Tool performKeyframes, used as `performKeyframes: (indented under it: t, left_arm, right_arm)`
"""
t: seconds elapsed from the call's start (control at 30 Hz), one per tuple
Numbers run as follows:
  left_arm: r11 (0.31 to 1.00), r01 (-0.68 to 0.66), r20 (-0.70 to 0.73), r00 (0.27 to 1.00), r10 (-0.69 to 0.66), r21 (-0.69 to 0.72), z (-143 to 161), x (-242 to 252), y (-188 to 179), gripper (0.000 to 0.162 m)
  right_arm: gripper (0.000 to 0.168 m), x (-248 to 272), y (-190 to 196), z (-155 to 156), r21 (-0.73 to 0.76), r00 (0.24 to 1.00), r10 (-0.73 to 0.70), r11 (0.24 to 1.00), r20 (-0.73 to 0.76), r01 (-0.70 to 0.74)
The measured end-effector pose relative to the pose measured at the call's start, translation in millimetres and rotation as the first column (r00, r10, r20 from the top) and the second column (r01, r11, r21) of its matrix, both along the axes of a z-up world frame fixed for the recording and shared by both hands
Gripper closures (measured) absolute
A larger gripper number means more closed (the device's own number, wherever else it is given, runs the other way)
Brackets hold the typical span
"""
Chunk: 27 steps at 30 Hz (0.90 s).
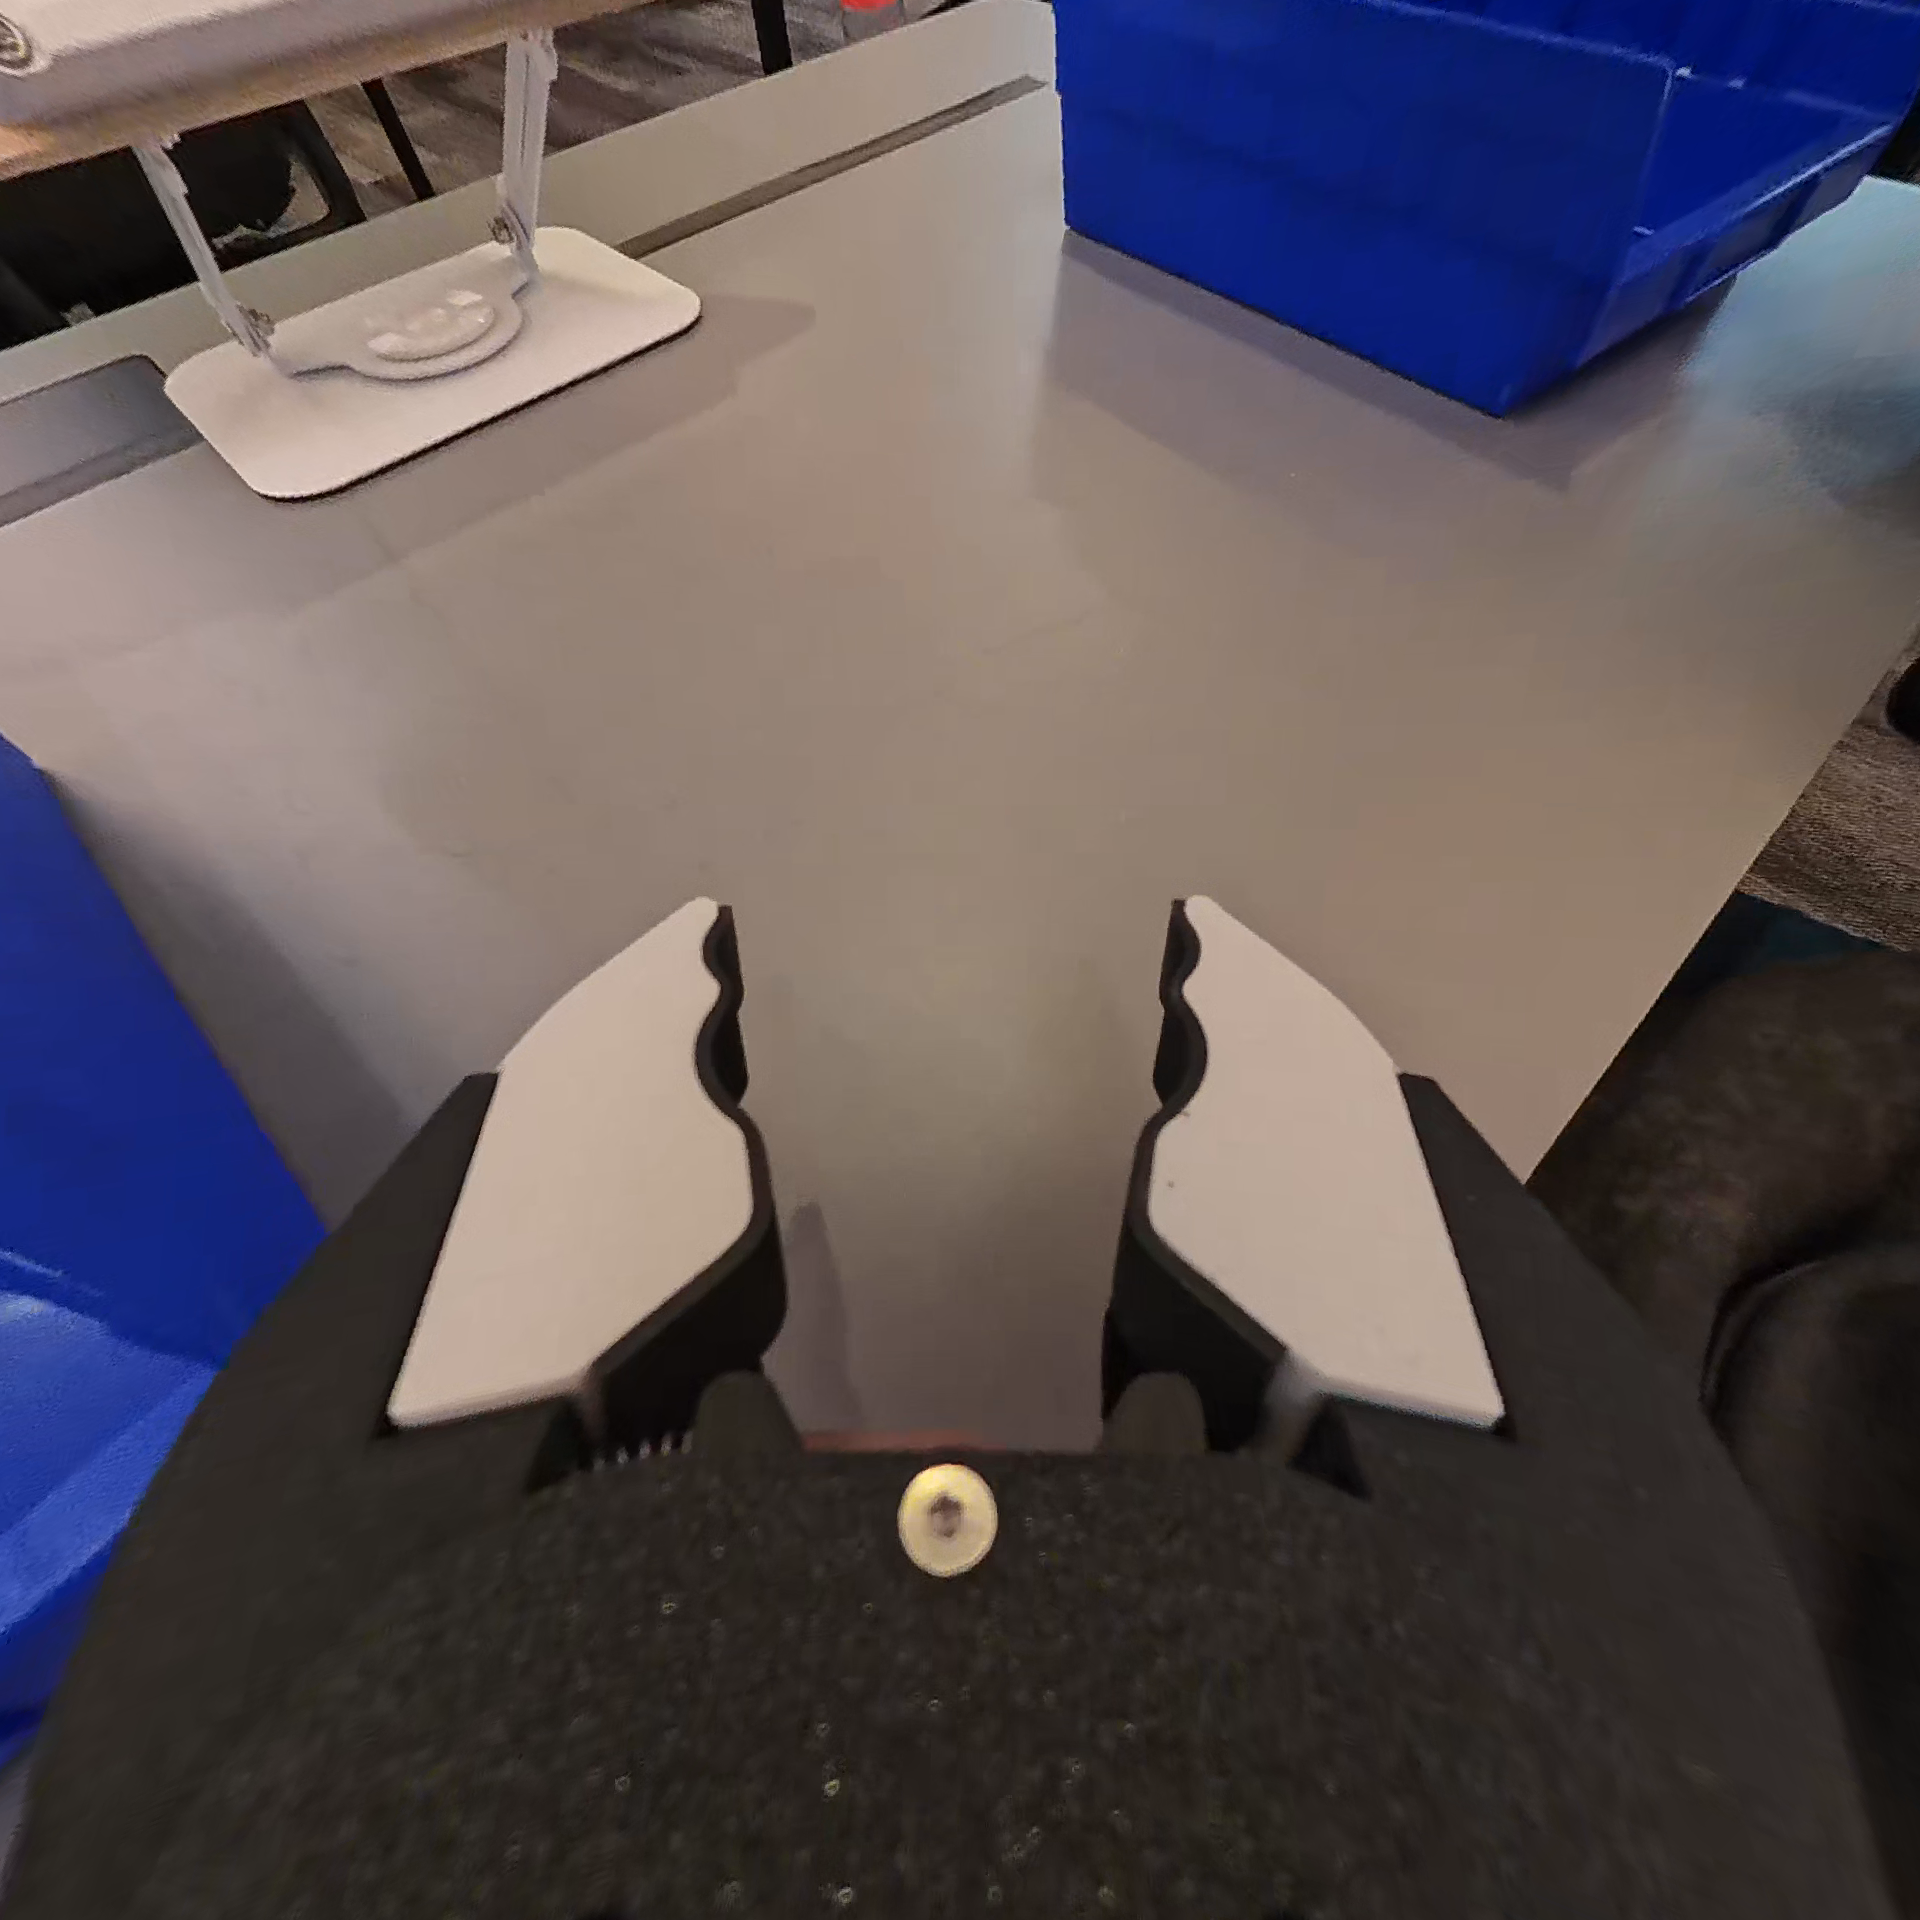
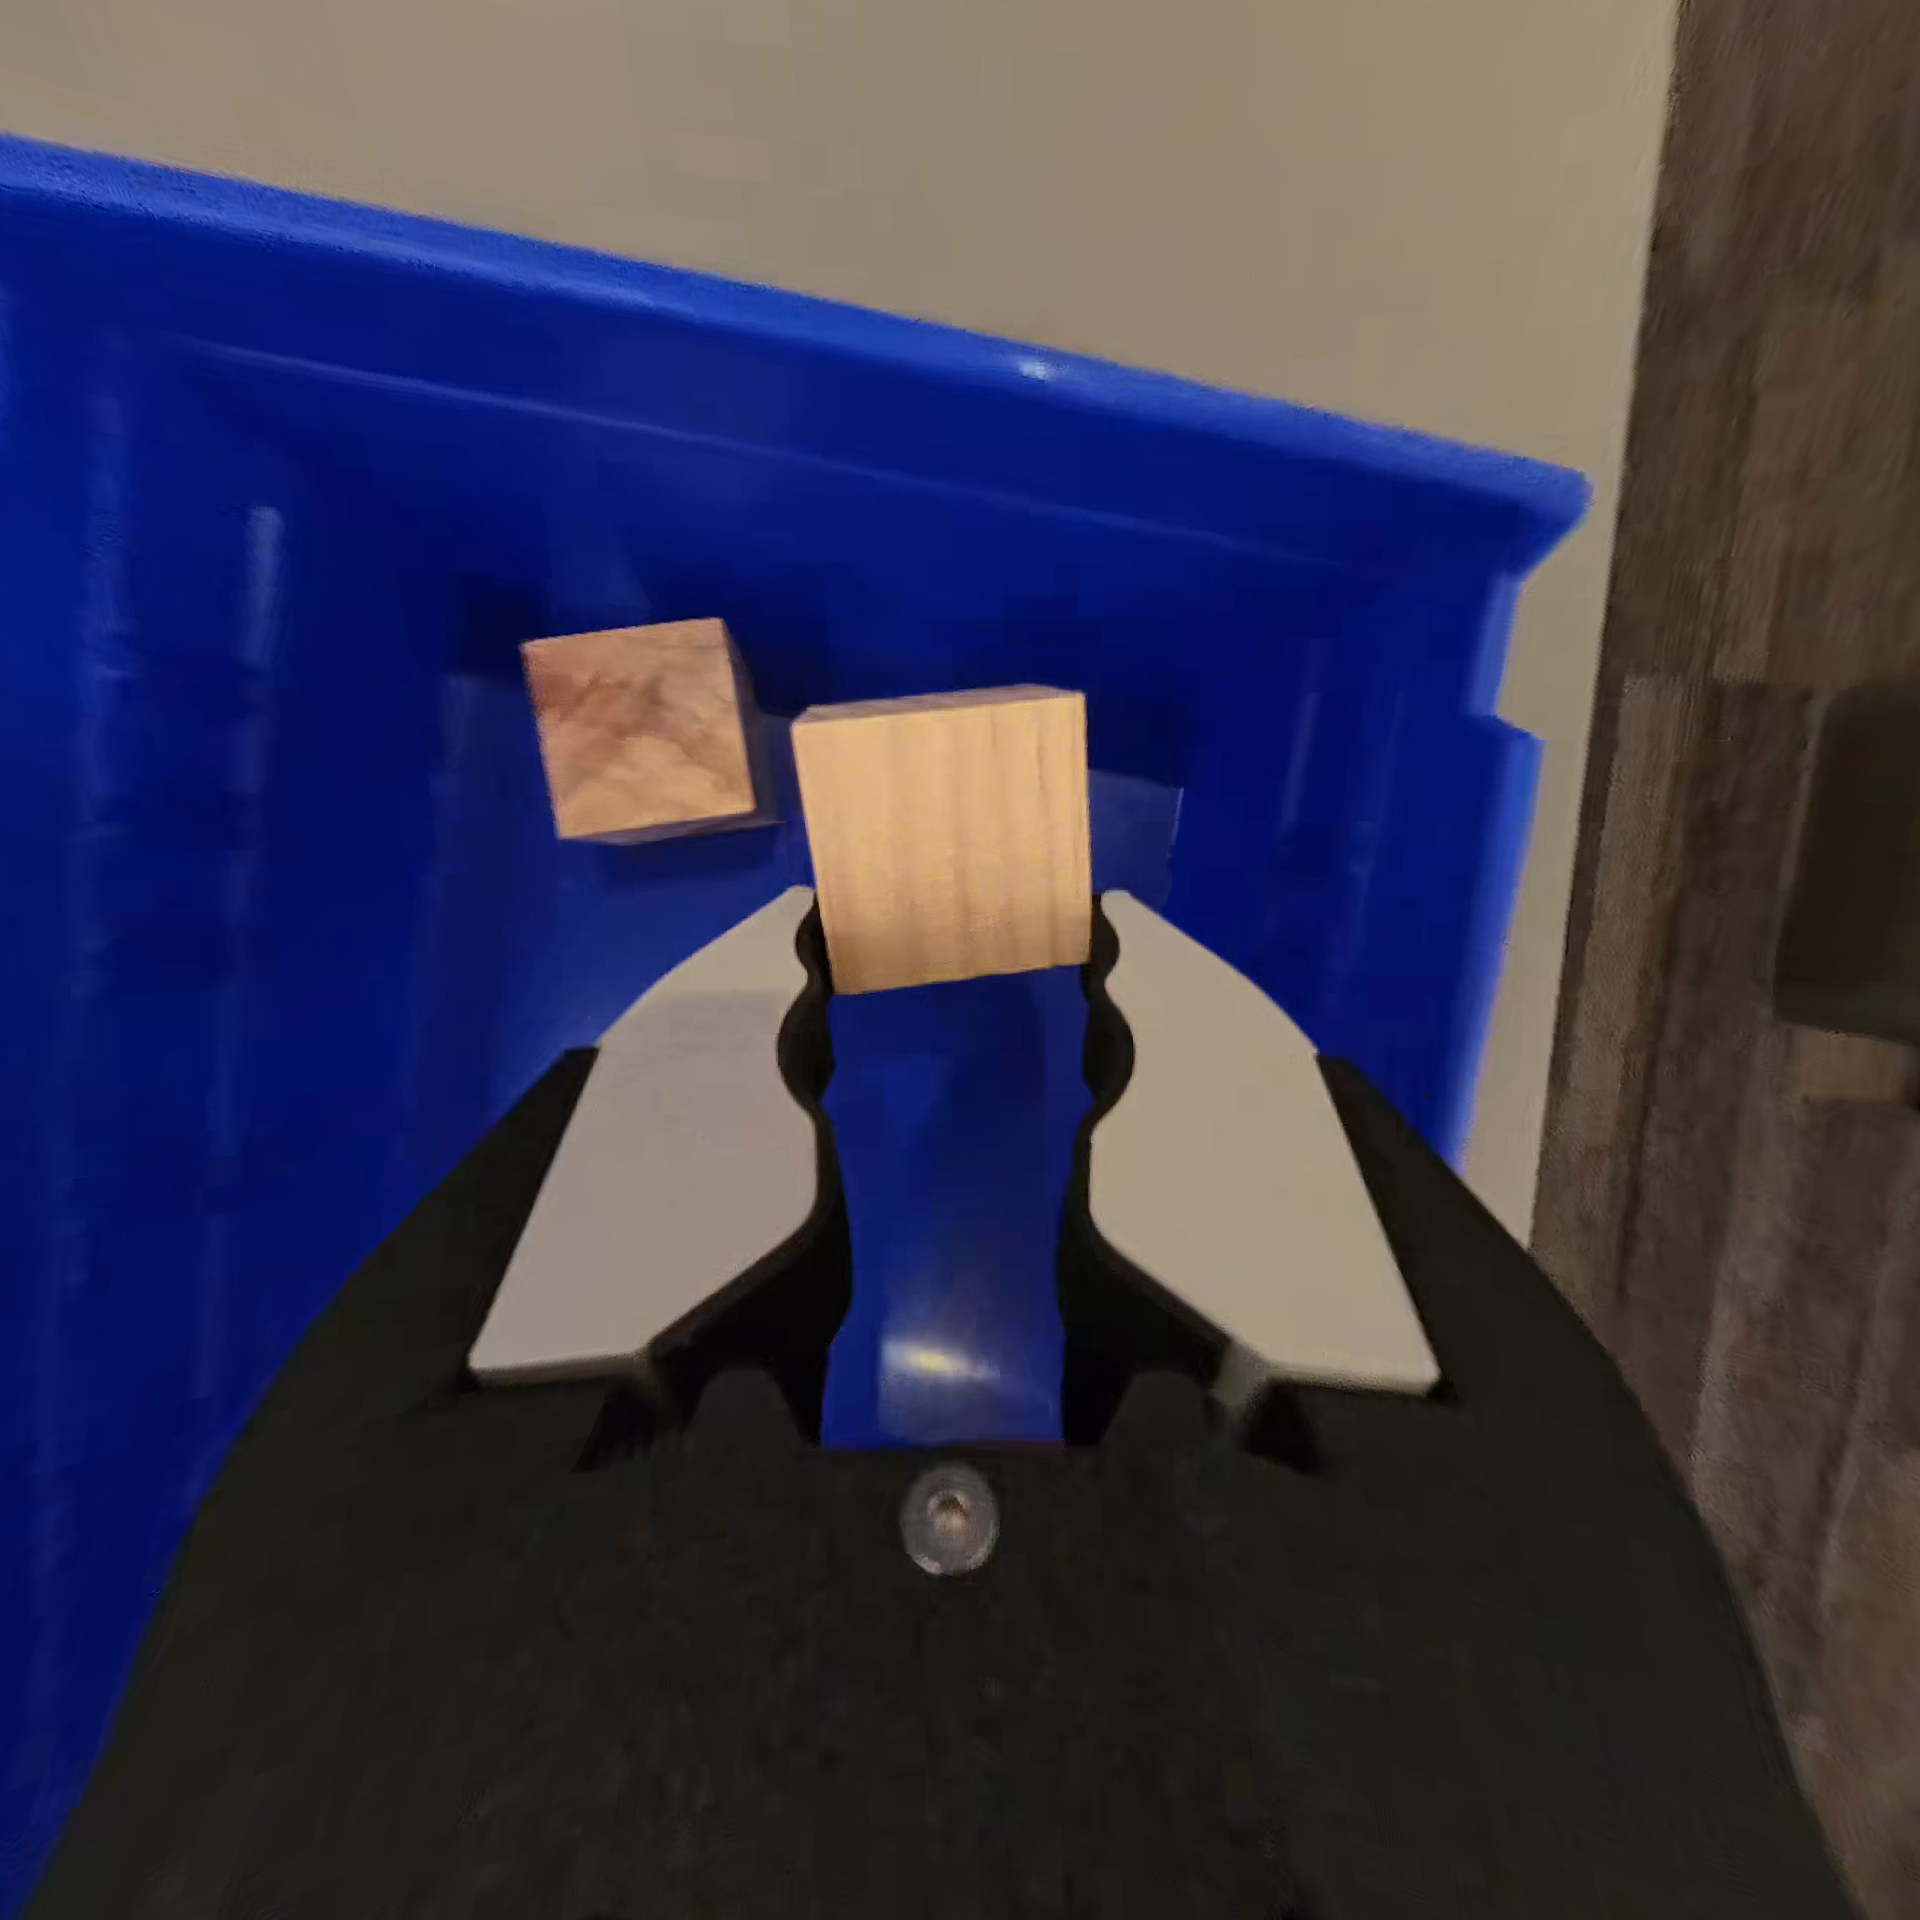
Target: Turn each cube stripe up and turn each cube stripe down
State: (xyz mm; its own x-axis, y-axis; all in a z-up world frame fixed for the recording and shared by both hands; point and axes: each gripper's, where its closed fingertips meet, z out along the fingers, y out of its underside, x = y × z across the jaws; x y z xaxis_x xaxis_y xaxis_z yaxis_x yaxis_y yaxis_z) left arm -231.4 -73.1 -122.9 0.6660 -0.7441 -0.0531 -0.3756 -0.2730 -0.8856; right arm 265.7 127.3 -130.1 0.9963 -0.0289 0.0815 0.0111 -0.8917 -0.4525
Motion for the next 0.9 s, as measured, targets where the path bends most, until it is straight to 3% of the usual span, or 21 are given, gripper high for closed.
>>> performKeyframes:
  t: [0.1,0.3,0.47,0.5,0.57,0.63,0.7,0.77,0.83,0.9]
  left_arm:
    - [1.0,-0.004,0.002,1.0,0.004,-0.014,-1.5,-2.0,0.8,0.085]
    - [0.999,0.023,0.017,1.0,-0.022,-0.049,-4.0,0.7,-2.3,0.084]
    - [0.998,0.034,-0.007,0.999,-0.034,-0.056,-8.6,2.0,-3.6,0.084]
    - [0.998,0.034,-0.013,0.999,-0.035,-0.059,-10.0,2.2,-3.6,0.084]
    - [0.998,0.028,-0.02,0.999,-0.03,-0.06,-11.9,1.9,-2.9,0.084]
    - [0.998,0.028,-0.024,0.999,-0.03,-0.062,-12.7,1.8,-3.0,0.084]
    - [0.998,0.025,-0.028,0.999,-0.026,-0.058,-12.4,0.9,-2.1,0.084]
    - [0.998,0.019,-0.033,0.999,-0.021,-0.06,-13.2,-0.5,-0.7,0.085]
    - [0.997,0.017,-0.029,0.999,-0.019,-0.075,-15.2,-0.7,-0.1,0.085]
    - [0.995,0.017,-0.028,0.999,-0.02,-0.094,-18.2,-0.2,-0.7,0.086]
  right_arm:
    - [0.122,6.9,5.7,-25.1,-0.122,0.997,-0.014,0.992,0.081,0.024]
    - [0.122,17.8,0.8,-48.7,-0.225,0.989,-0.087,0.968,0.118,0.112]
    - [0.119,23.4,-2.5,-49.0,-0.208,0.989,-0.1,0.971,0.109,0.121]
    - [0.108,23.0,-3.7,-43.2,-0.19,0.989,-0.089,0.976,0.118,0.111]
    - [0.106,16.2,-8.3,-16.8,-0.089,0.99,-0.069,0.993,0.123,0.08]
    - [0.105,-5.2,-17.5,27.7,0.102,0.993,-0.013,0.995,0.116,0.001]
    - [0.106,-57.6,-34.2,74.8,0.361,0.991,0.121,0.923,0.049,-0.13]
    - [0.113,-150.6,-70.7,105.1,0.599,0.906,0.409,0.755,-0.111,-0.268]
    - [0.112,-246.4,-130.1,107.6,0.73,0.675,0.687,0.603,-0.269,-0.322]
    - [0.113,-312.2,-181.9,86.0,0.761,0.474,0.793,0.561,-0.382,-0.325]
